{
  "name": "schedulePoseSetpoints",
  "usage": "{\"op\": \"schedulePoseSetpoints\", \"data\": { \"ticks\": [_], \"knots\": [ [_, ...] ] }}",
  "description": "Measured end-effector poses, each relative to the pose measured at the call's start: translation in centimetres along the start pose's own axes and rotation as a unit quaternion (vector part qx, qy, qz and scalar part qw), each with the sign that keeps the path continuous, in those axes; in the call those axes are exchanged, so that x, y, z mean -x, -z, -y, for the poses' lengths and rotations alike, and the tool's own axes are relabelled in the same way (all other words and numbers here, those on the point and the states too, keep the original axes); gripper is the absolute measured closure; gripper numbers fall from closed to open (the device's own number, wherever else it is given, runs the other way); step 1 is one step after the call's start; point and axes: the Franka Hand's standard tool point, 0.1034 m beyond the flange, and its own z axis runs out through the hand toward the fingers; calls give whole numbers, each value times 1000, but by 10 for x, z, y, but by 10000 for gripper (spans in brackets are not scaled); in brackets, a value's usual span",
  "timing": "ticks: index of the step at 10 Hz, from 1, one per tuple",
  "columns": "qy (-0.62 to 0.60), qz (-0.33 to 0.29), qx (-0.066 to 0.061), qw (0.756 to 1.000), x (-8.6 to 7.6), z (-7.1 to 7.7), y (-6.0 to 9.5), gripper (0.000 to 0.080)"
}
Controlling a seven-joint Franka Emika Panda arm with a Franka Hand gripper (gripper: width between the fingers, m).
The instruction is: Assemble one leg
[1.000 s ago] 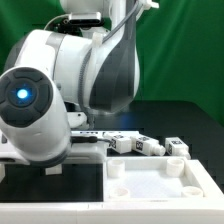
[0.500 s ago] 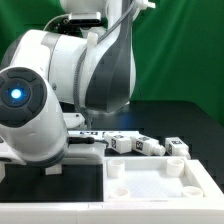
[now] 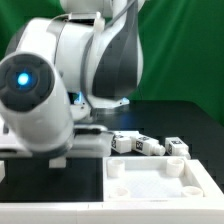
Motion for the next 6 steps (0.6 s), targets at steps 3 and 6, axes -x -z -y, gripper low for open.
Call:
{"op": "schedulePoseSetpoints", "data": {
  "ticks": [3, 6],
  "knots": [
    [-6, -32, -5, 999, 26, 18, 50, 515],
    [-6, -74, 0, 997, 13, 15, 53, 515]
  ]
}}
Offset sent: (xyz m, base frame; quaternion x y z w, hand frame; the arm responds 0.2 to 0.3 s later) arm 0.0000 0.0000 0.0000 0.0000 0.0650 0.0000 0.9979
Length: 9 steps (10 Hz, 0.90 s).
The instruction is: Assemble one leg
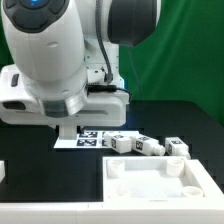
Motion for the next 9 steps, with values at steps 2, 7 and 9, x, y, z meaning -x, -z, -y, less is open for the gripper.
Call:
{"op": "schedulePoseSetpoints", "data": {
  "ticks": [2, 7, 9],
  "knots": [
    [-39, -80, -21, 996, 2, 32, 19, 515],
    [-72, -244, -35, 966, -14, 85, 86, 514],
    [-71, -325, -43, 942, -16, 92, 85, 514]
  ]
}}
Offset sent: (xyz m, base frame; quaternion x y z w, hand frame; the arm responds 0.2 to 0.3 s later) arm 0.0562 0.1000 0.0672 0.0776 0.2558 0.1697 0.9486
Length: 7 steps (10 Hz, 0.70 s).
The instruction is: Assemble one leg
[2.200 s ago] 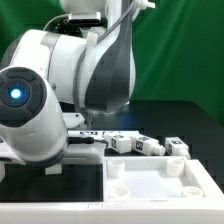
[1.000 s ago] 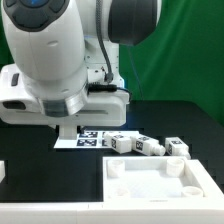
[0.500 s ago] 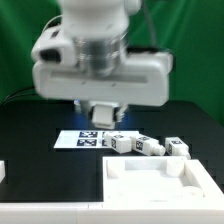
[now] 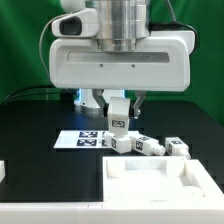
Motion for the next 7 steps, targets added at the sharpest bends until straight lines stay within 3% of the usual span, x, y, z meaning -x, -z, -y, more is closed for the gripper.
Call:
{"op": "schedulePoseSetpoints", "data": {
  "ticks": [1, 2, 4, 5, 6, 7],
  "knots": [
    [-7, -39, -9, 999, 19, 4, -14, 514],
    [-11, -81, -16, 996, 23, 14, -21, 514],
    [-13, -197, -46, 979, 12, 55, -22, 514],
    [-21, -211, -55, 976, 13, 73, -16, 514],
    [-16, -260, -61, 964, 10, 74, -11, 514],
    [-14, -273, -58, 960, 13, 71, -18, 514]
  ]
}}
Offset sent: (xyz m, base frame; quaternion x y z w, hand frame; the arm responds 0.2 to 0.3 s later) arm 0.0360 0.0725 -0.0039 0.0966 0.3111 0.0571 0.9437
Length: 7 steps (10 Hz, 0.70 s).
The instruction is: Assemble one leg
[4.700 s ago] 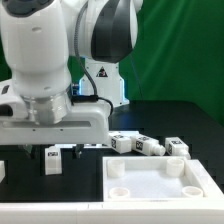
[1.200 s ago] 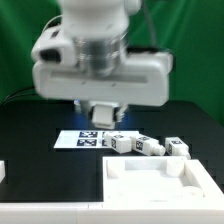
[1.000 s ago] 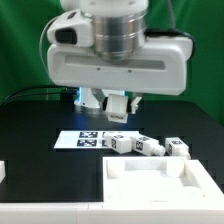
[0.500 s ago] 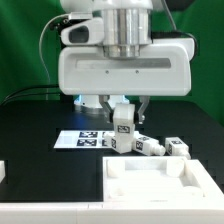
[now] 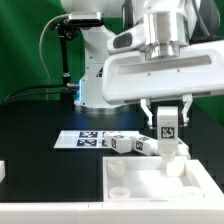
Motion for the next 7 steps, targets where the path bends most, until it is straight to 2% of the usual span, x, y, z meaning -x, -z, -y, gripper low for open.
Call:
{"op": "schedulePoseSetpoints", "data": {
  "ticks": [1, 2, 3, 4, 5, 7],
  "knots": [
    [0, -37, -6, 999, -2, 5, 0, 514],
    [29, -43, -3, 999, 0, 4, -4, 514],
    [68, -46, 7, 997, -5, -2, -9, 514],
    [103, -53, 12, 993, -17, -2, -11, 514],
    [117, -61, 9, 991, -24, 7, -12, 514],
    [126, -65, 10, 990, -24, 7, -11, 514]
  ]
}}
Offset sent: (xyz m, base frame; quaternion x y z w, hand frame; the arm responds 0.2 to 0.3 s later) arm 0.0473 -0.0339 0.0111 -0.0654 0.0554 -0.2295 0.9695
